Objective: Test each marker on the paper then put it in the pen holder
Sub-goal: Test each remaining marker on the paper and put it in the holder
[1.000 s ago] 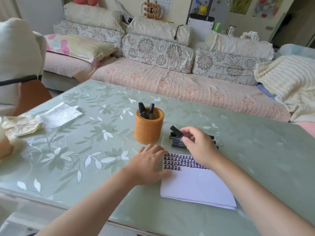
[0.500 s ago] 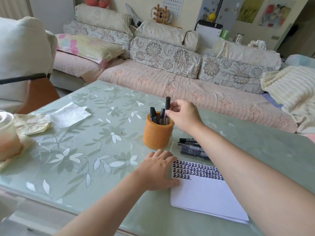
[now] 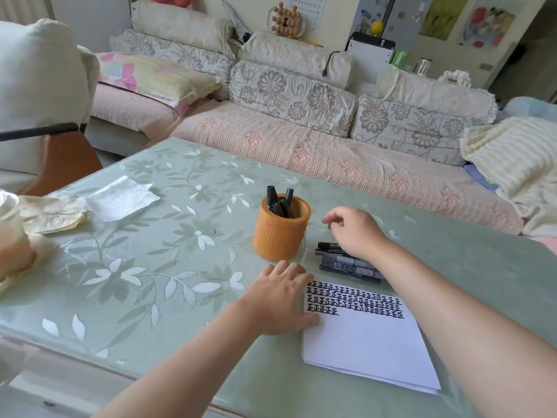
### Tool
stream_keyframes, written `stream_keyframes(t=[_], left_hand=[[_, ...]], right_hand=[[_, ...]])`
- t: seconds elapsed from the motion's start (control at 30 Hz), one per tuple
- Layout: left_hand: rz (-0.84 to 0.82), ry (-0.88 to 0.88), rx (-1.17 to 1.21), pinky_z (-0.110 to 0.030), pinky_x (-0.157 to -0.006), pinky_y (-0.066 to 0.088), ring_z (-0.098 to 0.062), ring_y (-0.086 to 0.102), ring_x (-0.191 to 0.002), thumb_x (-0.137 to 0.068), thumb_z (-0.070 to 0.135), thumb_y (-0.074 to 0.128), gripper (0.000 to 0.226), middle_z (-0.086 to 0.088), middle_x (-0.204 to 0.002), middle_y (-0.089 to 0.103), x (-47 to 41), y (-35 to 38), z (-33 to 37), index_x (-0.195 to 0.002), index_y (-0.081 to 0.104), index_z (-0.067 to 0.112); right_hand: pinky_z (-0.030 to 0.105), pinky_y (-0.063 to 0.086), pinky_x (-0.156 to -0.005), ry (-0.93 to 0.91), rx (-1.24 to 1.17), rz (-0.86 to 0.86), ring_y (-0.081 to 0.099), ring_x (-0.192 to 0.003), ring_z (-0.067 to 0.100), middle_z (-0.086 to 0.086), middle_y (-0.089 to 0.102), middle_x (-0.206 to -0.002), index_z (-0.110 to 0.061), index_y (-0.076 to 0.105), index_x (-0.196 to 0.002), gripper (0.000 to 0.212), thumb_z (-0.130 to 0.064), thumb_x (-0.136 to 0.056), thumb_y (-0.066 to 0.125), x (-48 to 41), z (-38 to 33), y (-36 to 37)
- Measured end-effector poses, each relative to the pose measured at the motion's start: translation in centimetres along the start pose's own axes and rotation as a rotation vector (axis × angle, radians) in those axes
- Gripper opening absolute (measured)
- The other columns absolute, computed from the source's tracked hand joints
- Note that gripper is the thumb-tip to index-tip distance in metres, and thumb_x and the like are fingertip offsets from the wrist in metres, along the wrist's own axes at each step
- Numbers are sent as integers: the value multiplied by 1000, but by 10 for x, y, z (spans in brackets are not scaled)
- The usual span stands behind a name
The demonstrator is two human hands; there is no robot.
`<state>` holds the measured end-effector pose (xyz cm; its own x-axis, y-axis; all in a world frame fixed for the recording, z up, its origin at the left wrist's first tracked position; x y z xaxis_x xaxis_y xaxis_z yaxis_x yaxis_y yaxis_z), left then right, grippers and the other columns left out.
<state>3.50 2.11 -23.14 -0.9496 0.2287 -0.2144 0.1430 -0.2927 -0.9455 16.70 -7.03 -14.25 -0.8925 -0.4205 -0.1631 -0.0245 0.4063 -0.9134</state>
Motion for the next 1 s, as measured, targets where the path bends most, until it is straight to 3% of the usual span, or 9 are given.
stream_keyframes(t=[0.13, 0.23, 0.4, 0.57, 0.77, 1.0], left_hand=[[-11, -7, -13, -36, -112, 22, -15, 25, -133, -82, 72, 45, 79, 5, -145, 33, 0, 3, -1, -145, 32, 26], [-17, -10, -28, -36, -112, 21, -15, 24, -134, -81, 73, 44, 80, 6, -146, 32, 0, 3, 0, -146, 31, 27], [-30, -15, -28, -37, -113, 20, -15, 23, -135, -82, 74, 44, 81, 6, -147, 31, 0, 4, 0, -146, 31, 27], [-33, -11, -21, -35, -113, 20, -14, 23, -135, -82, 73, 44, 81, 7, -147, 31, 1, 5, -1, -146, 32, 26], [-43, -4, -22, -34, -112, 22, -13, 25, -134, -81, 74, 45, 82, 9, -145, 34, -1, 4, -1, -146, 31, 26], [36, -58, 47, -34, -105, 34, -15, 35, -127, -88, 64, 46, 68, 8, -136, 42, -2, -10, 6, -143, 33, 27]], right_hand=[[35, 47, -100, 6, 278, -140, 59, -116, 21, -1, 66, -126, -25, 68, -120, 35, -13, -93, 48, 11, 33, 12], [34, 44, -103, -23, 321, -165, 54, -124, 25, 3, 61, -133, -23, 64, -128, 37, -14, -95, 50, 11, 35, 17], [36, 47, -97, -24, 361, -239, 58, -113, 30, 10, 64, -124, -20, 67, -123, 32, -23, -91, 65, 1, 34, 28], [39, 45, -95, -94, 394, -201, 55, -115, 30, 5, 54, -127, -23, 62, -128, 31, -19, -100, 48, 8, 28, 22], [36, 45, -85, -92, 277, -73, 57, -106, 26, -2, 53, -112, -33, 62, -126, 32, -28, -101, 42, 37, 25, -3], [25, 44, -86, -61, 21, -85, 56, -95, 13, -7, 57, -101, -29, 67, -117, 36, -12, -88, 54, 89, 35, -10]])
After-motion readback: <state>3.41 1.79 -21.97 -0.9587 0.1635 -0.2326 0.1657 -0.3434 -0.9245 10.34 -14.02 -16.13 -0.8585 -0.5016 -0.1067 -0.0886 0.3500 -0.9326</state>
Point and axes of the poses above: each hand's wrist, its own x-axis away from the middle knuckle, its own y-axis out of the palm, z = x × y, the point moved 8 cm from there along -x, towards the middle knuckle
